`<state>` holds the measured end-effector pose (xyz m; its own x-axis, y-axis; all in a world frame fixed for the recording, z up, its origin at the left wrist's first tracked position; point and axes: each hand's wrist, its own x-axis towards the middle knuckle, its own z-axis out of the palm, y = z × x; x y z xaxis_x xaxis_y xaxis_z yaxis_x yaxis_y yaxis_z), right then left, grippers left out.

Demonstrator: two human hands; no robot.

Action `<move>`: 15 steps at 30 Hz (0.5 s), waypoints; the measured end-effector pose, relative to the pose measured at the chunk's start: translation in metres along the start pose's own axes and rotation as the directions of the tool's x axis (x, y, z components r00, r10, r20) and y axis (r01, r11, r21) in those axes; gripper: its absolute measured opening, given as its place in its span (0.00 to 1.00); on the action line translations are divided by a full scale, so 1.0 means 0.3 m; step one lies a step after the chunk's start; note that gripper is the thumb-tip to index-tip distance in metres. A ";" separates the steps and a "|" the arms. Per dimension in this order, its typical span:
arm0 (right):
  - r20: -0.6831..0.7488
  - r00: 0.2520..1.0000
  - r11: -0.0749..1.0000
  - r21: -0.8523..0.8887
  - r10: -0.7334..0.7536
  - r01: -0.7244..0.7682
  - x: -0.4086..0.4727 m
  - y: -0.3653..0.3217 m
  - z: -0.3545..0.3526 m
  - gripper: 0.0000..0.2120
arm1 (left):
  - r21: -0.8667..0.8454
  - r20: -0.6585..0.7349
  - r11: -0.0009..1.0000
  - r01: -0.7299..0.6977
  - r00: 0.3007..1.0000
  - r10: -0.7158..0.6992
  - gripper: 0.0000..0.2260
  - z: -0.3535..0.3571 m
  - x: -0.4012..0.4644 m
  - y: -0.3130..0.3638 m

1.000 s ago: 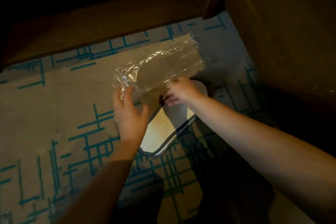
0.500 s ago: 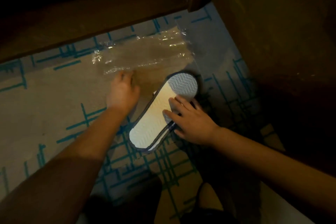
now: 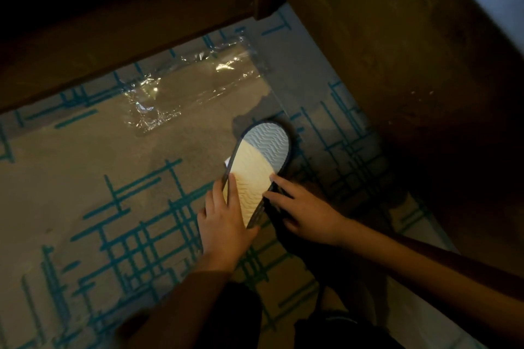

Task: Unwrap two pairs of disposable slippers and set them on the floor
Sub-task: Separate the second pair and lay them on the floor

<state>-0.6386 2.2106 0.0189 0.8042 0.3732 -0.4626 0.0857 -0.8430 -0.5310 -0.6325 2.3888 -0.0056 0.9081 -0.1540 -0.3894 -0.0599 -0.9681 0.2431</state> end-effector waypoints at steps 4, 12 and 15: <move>-0.032 0.899 0.680 0.667 0.436 -0.306 0.018 -0.037 -0.006 0.25 | -0.069 0.001 0.993 0.100 0.995 -0.100 0.47 -0.016 -0.047 0.000; 0.146 0.789 0.113 0.958 0.597 -0.262 0.090 -0.069 -0.018 0.05 | -0.558 0.149 0.812 0.168 0.984 -0.101 0.33 -0.078 -0.015 0.016; 0.167 0.816 0.068 0.968 0.553 -0.243 0.090 -0.084 -0.035 0.05 | -0.707 0.312 0.664 0.246 0.950 -0.019 0.18 -0.110 0.006 0.047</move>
<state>-0.6129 2.2379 0.0272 0.6058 -0.0974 -0.7896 -0.7589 0.2271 -0.6103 -0.6180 2.3814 0.0264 0.7342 -0.1893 -0.6520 0.4762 -0.5408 0.6933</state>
